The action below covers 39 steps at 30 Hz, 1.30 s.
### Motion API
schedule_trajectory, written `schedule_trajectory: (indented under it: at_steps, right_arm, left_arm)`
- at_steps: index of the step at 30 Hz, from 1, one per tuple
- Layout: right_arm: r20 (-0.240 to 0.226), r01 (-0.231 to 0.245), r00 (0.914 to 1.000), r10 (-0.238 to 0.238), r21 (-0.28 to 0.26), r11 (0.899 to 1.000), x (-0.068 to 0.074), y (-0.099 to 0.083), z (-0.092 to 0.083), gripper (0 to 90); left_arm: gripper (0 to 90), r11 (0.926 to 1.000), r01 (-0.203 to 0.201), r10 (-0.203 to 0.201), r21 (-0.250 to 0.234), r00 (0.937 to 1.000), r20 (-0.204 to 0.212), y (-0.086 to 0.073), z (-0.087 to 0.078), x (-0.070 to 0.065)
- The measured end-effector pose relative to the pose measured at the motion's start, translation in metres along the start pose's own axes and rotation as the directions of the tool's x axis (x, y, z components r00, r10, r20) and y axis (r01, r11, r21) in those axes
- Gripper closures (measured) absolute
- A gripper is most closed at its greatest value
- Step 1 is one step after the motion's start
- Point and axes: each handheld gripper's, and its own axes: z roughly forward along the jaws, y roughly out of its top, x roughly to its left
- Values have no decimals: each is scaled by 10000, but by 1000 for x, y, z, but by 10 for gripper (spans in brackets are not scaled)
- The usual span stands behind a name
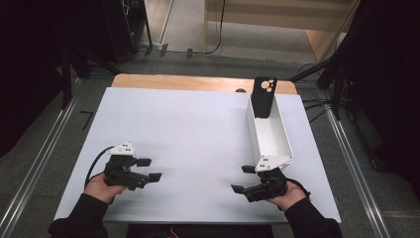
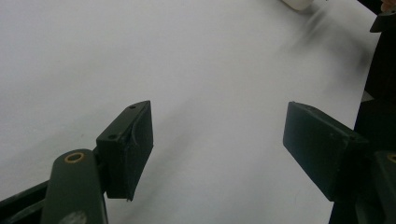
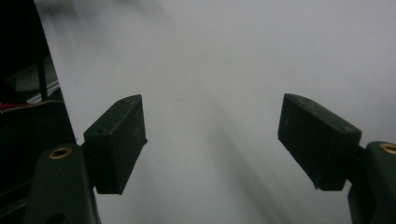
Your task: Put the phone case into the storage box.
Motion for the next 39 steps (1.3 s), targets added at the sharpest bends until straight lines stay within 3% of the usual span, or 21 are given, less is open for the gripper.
schedule_trajectory:
  at_steps: [18,39]
  right_arm:
    - [296,-412,9987,413,-9,9991,-13,-28,-16,217]
    - [256,-364,9990,364,-9,9993,-14,-31,-18,217]
  left_arm:
    - [240,9998,-129,127,155,9999,92,-2,-1,-4]
    - [240,9999,-39,37,144,9998,199,-2,0,-3]
